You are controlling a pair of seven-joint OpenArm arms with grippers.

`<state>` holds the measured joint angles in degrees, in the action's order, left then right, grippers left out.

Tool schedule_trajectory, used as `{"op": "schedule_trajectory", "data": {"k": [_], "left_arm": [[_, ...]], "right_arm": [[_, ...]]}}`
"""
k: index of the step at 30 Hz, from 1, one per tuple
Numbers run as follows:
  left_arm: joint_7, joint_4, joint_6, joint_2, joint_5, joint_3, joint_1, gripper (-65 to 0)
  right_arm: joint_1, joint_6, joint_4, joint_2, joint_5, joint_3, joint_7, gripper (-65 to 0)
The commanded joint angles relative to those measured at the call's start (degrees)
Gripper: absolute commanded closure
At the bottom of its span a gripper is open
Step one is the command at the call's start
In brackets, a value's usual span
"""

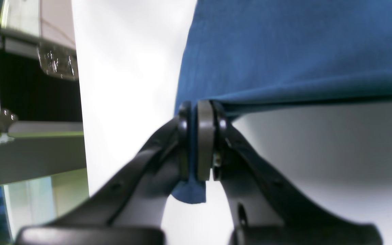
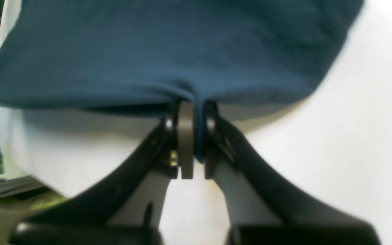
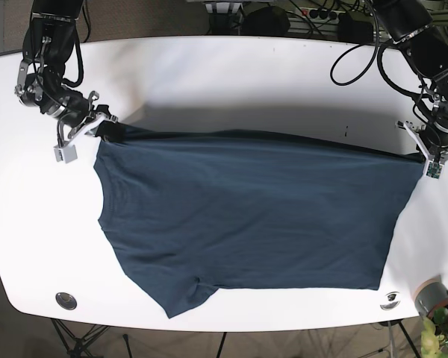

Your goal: Fold the T-shirt properly

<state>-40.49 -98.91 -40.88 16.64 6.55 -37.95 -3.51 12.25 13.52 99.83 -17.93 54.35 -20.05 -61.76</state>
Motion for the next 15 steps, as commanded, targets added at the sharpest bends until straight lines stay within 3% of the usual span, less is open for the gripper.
{"op": "schedule_trajectory", "data": {"k": [1,15], "left_arm": [[0.8,-1.3,0.9,0.6,0.5,-1.8,-0.4,0.0],[0.8,-8.5,0.9,-4.6,0.5,-4.8,-10.9,0.0]], "right_arm": [[2.2,0.24,3.7,-1.0,1.5,-1.4,1.3,-2.4],[15.5,0.15,12.0,-0.6,1.6,-1.7,1.3,-2.4]]}}
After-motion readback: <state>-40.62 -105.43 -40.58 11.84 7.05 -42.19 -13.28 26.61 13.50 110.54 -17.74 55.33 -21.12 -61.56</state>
